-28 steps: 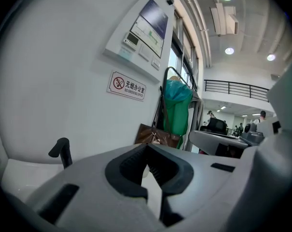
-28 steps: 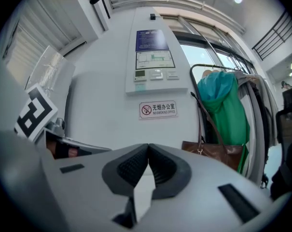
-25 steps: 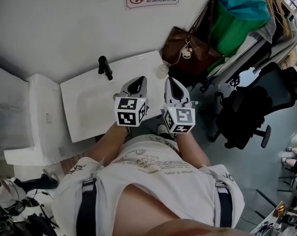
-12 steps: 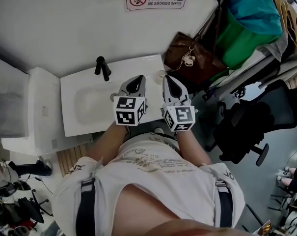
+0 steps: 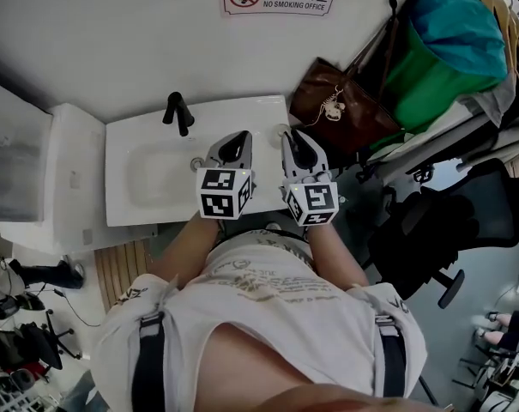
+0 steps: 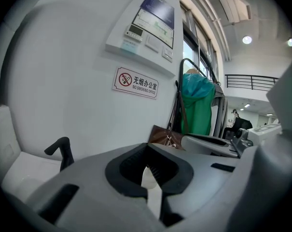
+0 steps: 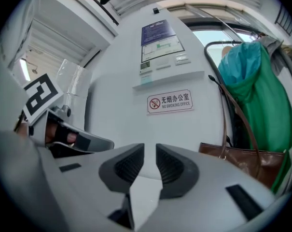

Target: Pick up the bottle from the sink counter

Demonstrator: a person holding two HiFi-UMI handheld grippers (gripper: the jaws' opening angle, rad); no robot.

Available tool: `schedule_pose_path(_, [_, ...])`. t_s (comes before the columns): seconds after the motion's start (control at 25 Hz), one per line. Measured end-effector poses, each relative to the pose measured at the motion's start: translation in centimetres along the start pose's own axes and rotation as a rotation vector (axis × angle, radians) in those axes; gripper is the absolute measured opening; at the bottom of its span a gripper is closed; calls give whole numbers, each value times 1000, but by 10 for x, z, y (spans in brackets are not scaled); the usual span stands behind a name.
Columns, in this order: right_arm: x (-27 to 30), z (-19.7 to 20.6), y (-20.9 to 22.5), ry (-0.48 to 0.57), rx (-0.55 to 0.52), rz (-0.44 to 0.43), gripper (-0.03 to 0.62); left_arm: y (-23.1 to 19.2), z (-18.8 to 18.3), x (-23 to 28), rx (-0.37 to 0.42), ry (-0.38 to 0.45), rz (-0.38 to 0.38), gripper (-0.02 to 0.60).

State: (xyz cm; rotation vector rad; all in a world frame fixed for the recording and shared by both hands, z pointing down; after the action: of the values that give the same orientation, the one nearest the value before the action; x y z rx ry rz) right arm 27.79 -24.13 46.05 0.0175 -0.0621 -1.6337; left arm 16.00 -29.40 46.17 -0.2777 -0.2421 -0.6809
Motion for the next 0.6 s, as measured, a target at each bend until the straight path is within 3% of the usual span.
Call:
schedule_pose_path(0.08, [4,5,3,-8,16,-22,140,-1,2,-1,-3,-4,-16,14])
schedule_pose_path(0.24, [10,21,10,-47,18,-29,172,-3,6,-3,-11,-10,-49,14])
schedule_pose_path(0.36, [16,37,16,-79,25,-32,269,-4,9,-4,-17,-14,-69,14])
schedule_pose_path(0.6, [25,62,30,-119,-23,-19,302,-3,11,-6,-15,-19,-97,14])
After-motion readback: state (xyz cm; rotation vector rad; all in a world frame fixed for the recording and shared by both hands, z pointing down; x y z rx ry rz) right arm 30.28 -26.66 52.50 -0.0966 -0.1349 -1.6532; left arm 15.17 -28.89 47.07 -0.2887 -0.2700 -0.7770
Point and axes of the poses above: the fingertips, and each gripper's own axes: x forward along the fingers, y to its right, z out of its underside, the point moved 4 cm from there along -x, backward along the fingers, and after that the axes turned 3 degrees about z, right-handed, at the moved point
